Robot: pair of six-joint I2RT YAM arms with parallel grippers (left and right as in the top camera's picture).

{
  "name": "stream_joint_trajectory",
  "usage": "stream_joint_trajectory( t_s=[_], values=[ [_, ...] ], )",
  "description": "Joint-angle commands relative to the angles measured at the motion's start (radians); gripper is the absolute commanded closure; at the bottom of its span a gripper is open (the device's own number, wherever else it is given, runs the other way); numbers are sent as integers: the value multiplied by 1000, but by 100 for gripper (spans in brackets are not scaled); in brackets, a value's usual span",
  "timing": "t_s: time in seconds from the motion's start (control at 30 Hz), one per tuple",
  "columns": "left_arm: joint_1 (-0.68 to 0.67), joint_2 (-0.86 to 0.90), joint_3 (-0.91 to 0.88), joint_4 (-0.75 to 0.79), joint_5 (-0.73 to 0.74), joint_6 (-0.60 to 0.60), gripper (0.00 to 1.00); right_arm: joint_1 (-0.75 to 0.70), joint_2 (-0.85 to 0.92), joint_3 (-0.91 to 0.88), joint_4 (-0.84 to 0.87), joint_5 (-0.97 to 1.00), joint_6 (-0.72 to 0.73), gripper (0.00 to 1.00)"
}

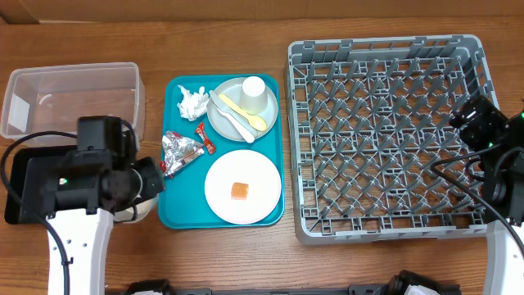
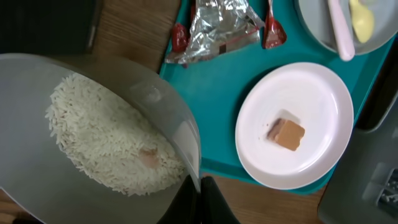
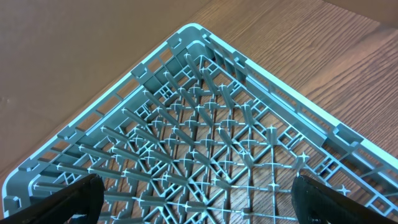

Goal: Sort waste into correct bins and load items into the dishwasher rack
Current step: 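Carry the white bowl with the left gripper over the black tray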

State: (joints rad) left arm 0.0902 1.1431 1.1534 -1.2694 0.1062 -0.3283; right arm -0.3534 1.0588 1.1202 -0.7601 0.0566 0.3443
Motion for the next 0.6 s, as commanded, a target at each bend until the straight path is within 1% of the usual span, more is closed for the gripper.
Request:
stream_joint_trajectory(
  t_s=[0.0, 0.2, 0.37, 0.57],
  values=[
    [39, -5, 24, 31, 32, 47, 96, -3, -2, 32, 2, 10, 8, 0],
    [100, 33, 22, 94, 41, 44, 96, -3, -2, 32, 2, 10, 8, 0],
    [159, 108, 22, 137, 48, 37, 96, -3, -2, 32, 2, 10, 8, 0],
    [249, 183, 22, 235, 73, 38, 96, -3, -2, 32, 2, 10, 8, 0]
  ],
)
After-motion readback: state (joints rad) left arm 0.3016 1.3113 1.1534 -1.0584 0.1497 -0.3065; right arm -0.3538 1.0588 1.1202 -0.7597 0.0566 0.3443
